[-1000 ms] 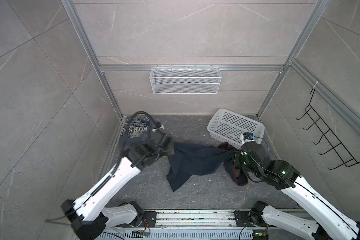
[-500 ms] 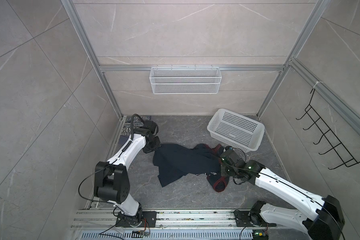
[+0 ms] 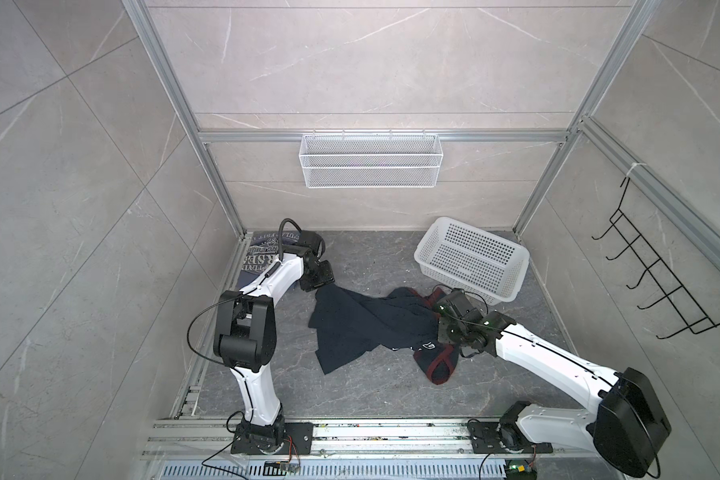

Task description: Fold and stack the tank tops

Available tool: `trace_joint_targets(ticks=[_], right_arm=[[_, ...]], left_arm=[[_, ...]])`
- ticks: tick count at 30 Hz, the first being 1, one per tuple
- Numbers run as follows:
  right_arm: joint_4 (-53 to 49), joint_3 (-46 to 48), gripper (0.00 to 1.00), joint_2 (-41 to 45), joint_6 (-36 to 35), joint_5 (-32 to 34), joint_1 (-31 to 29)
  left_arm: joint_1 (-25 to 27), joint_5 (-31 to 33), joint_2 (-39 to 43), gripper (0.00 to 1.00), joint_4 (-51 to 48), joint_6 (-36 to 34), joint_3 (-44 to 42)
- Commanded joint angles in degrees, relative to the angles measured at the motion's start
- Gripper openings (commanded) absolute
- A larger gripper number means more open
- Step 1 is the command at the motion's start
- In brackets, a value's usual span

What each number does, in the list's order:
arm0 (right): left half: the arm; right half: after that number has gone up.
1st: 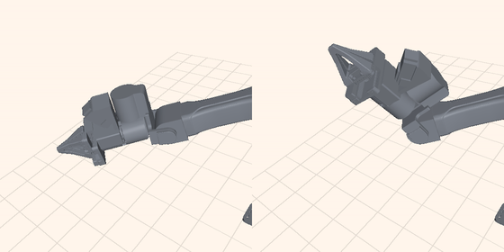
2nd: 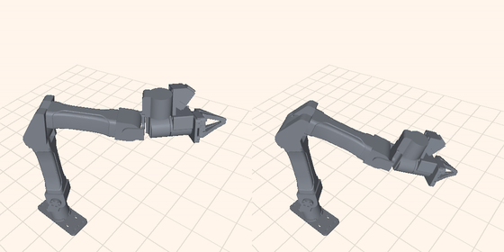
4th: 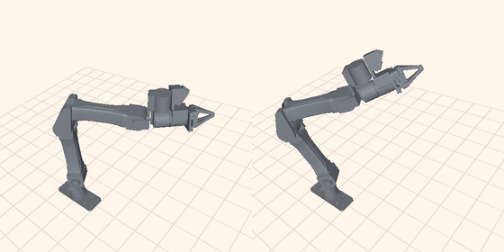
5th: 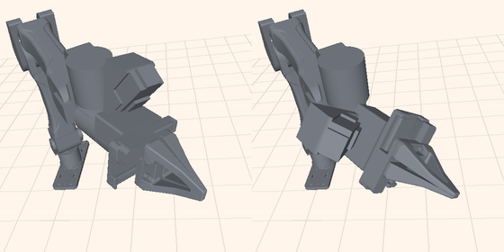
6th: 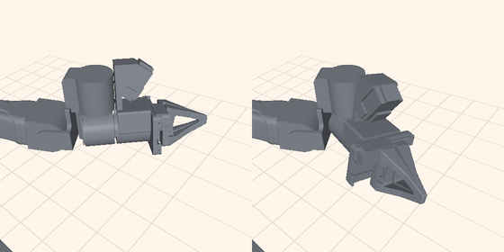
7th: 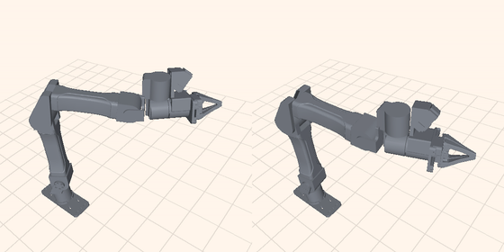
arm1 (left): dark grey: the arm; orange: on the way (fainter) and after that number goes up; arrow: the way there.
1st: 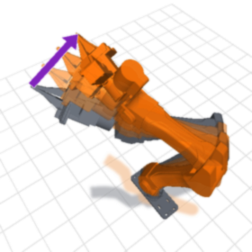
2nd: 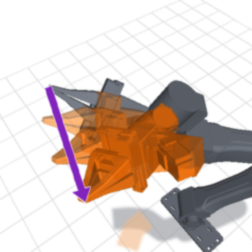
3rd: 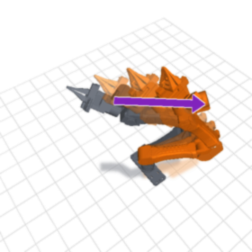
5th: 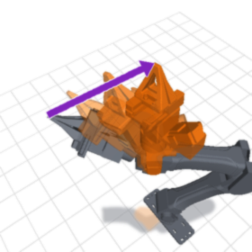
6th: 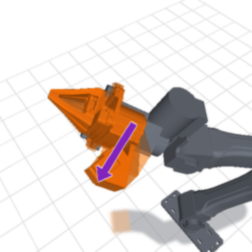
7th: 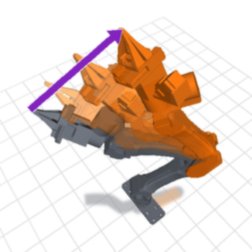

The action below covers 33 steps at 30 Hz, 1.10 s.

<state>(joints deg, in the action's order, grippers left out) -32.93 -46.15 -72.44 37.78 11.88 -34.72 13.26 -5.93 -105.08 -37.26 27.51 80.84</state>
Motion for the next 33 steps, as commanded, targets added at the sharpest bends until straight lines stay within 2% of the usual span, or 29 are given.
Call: trace_joint_targets(ticks=[1, 3, 7, 11, 18, 23, 26, 33], right_arm=[[1.61, 0.38, 0.00, 0.11, 1.06, -1.08, 0.59], [1.65, 0.56, 0.00, 0.11, 0.90, -1.30, 0.91], [1.63, 0.93, 0.00, 0.03, 0.56, -1.81, 1.41], [1.68, 1.11, 0.00, 0.02, 0.73, -2.43, 1.59], [1.72, 1.52, 0.00, 0.29, 1.19, -2.98, 1.67], [1.66, 1.55, 0.00, 0.55, 1.29, -3.23, 1.67], [1.70, 1.44, 0.00, 0.39, 1.18, -3.44, 1.67], [1.61, 1.55, 0.00, 0.37, 1.22, -3.29, 1.63]], left_arm=[[-2.00, -0.52, 8.41, 0.65, 3.09, 1.22, -7.51], [-4.11, -4.16, 10.60, 0.65, 5.84, 1.75, -11.81], [-5.65, -6.10, 11.53, 0.65, 10.79, 1.33, -17.65], [-5.87, -9.29, 8.55, 0.57, 13.90, 0.53, -18.76], [-5.93, -10.14, 4.17, 0.50, 14.67, -1.03, -17.19], [-5.83, -6.21, 1.75, 0.52, 12.83, -2.05, -15.86], [-5.79, -6.79, 0.04, 0.51, 13.00, -2.63, -15.07], [-5.61, -7.43, -0.15, 0.30, 13.09, -2.46, -15.19]])
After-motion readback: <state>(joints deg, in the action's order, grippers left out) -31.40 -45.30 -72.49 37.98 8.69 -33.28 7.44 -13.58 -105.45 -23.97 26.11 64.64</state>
